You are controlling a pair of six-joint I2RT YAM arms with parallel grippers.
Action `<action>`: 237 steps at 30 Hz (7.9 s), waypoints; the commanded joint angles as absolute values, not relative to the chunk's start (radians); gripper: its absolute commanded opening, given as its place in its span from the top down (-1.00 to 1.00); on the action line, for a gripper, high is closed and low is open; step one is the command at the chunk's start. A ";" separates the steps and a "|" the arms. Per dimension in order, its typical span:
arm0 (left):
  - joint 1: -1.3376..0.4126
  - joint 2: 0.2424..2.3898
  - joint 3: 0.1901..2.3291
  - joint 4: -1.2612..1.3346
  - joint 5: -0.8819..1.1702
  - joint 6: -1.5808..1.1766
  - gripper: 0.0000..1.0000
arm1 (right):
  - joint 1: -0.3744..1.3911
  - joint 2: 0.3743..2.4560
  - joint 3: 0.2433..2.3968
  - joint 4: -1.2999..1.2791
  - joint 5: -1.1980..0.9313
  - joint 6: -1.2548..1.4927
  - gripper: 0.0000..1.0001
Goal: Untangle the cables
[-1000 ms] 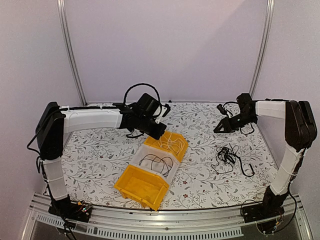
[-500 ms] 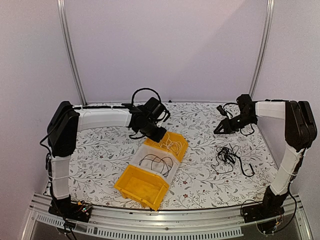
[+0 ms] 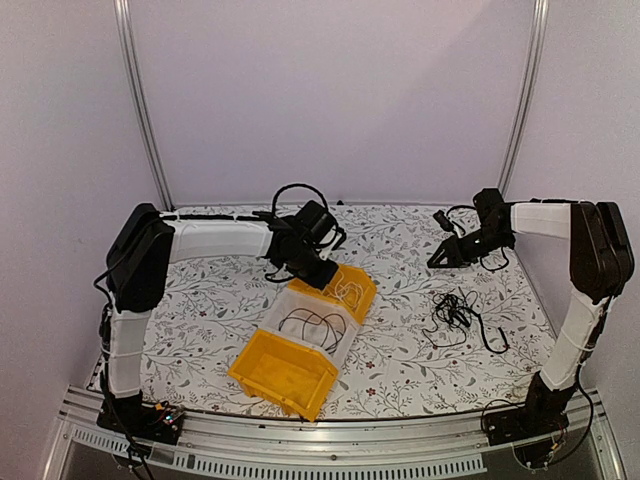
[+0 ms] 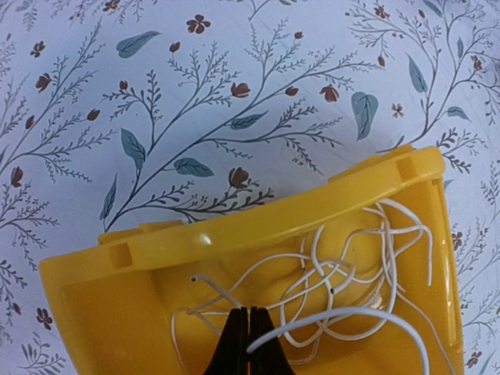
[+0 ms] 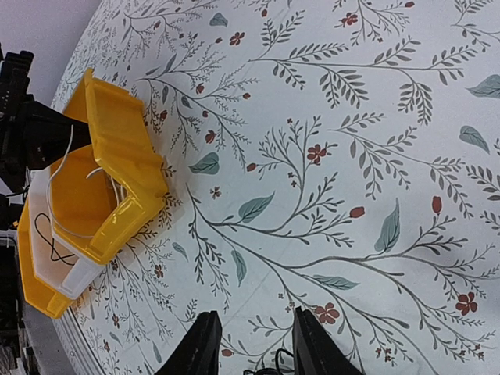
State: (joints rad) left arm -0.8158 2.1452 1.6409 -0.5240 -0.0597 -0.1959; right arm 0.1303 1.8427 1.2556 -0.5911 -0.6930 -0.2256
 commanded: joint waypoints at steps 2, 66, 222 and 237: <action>-0.806 2.103 1.643 -0.552 -0.062 -0.211 0.91 | 0.141 1.816 1.275 -0.605 -0.713 -0.235 0.28; -0.852 1.746 1.502 -0.237 -0.063 -0.269 0.16 | 0.007 1.881 1.187 -0.755 -0.237 -0.478 0.77; -1.033 1.296 0.999 -0.229 -0.674 -0.793 0.14 | 0.262 1.325 1.781 -0.447 -0.700 -0.159 1.00; -1.008 1.000 0.831 -0.491 -0.786 -1.040 0.12 | 0.489 1.446 1.840 -0.442 -0.671 -0.198 1.00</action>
State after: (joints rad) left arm -1.0306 1.0302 0.8436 -0.3553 -0.7460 -0.9203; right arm 0.4458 1.4155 1.8004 -0.4488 -0.6880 -0.1806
